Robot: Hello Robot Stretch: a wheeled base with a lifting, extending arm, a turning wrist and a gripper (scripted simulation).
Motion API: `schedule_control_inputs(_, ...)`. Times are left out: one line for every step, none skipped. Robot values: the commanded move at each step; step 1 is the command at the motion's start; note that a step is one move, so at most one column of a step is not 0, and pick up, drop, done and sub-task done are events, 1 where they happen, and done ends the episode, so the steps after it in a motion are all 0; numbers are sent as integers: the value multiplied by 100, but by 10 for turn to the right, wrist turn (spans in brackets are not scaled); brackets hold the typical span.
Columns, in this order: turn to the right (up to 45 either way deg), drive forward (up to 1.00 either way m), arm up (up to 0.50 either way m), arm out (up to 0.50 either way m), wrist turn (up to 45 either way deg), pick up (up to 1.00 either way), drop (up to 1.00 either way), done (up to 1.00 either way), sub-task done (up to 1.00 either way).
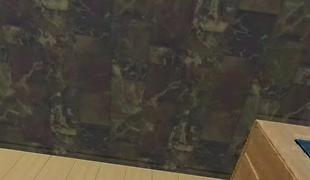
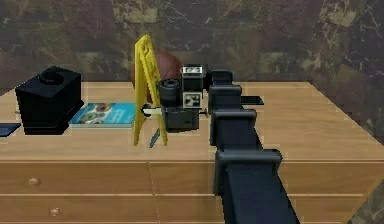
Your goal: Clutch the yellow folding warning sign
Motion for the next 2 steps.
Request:
schedule_control_inputs(0, 0, 0, 0, 0, 100, 0, 0, 0)
schedule_control_inputs(0, 0, 0, 0, 0, 0, 0, 100, 0)
